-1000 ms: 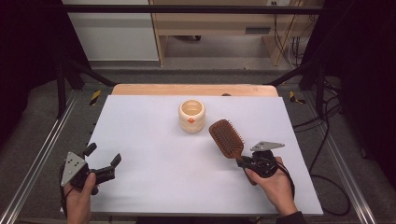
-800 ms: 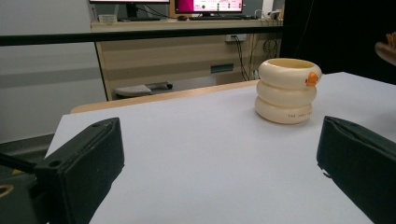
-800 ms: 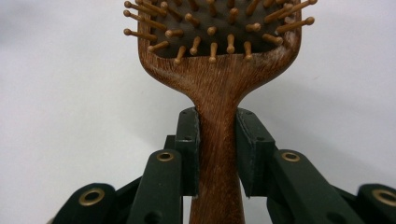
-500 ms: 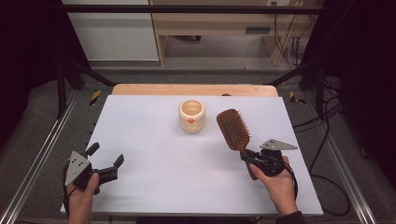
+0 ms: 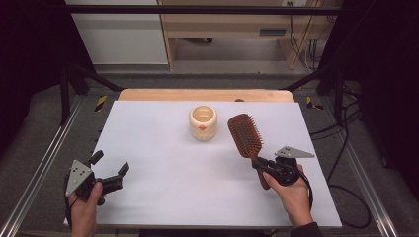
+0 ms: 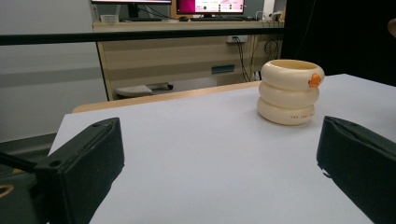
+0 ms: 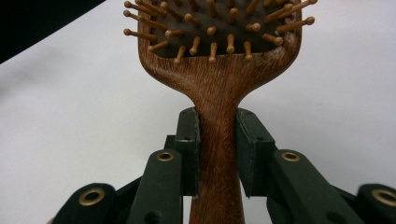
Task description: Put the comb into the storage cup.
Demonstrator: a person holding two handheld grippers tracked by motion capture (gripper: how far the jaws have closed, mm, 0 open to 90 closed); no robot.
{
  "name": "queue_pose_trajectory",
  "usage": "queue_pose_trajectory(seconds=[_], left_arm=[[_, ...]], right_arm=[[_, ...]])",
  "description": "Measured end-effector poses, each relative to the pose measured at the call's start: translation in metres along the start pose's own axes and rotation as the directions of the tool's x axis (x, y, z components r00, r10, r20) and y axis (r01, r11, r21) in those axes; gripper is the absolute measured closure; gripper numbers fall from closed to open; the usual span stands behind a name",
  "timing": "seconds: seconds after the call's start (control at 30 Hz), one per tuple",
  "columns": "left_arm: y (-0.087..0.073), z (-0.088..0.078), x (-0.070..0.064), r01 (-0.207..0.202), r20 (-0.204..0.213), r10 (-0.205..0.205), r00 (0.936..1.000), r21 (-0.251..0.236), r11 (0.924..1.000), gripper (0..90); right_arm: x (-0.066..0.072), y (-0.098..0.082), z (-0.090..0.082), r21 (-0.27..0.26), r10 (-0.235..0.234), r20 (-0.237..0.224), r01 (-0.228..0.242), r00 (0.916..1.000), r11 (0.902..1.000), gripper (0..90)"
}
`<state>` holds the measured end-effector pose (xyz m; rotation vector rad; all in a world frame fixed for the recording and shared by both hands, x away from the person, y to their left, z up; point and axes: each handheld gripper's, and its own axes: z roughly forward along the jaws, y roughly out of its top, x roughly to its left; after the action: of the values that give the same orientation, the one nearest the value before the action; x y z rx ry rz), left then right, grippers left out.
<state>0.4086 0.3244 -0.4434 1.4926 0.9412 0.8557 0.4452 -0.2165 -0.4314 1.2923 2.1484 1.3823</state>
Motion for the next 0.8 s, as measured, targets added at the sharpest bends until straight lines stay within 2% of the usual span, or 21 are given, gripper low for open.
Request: queue_pose_trajectory(seconds=[0.27,0.5,0.67,0.8], left_arm=[[0.0,0.0,0.0,0.009,0.002,-0.009,1.0,0.0,1.0,0.9],[0.002,0.001,-0.006,0.002,0.007,-0.002,1.0,0.005,1.0,1.0],[0.005,-0.001,-0.014,0.001,0.02,-0.001,0.9998,0.001,1.0,0.9],[0.007,0.004,-0.027,0.008,0.06,-0.009,0.9982,0.015,0.9999,1.1]], right_arm=[[0.0,-0.001,0.001,-0.015,0.02,-0.028,-0.021,0.9994,0.9997,73.0],[0.0,-0.002,0.005,-0.005,0.02,-0.044,-0.02,0.9988,0.9998,73.1],[-0.001,-0.003,0.009,-0.001,0.035,-0.057,-0.035,0.9977,0.9994,73.1],[0.001,-0.001,0.009,-0.019,0.029,-0.066,-0.03,0.9974,0.9994,73.1]])
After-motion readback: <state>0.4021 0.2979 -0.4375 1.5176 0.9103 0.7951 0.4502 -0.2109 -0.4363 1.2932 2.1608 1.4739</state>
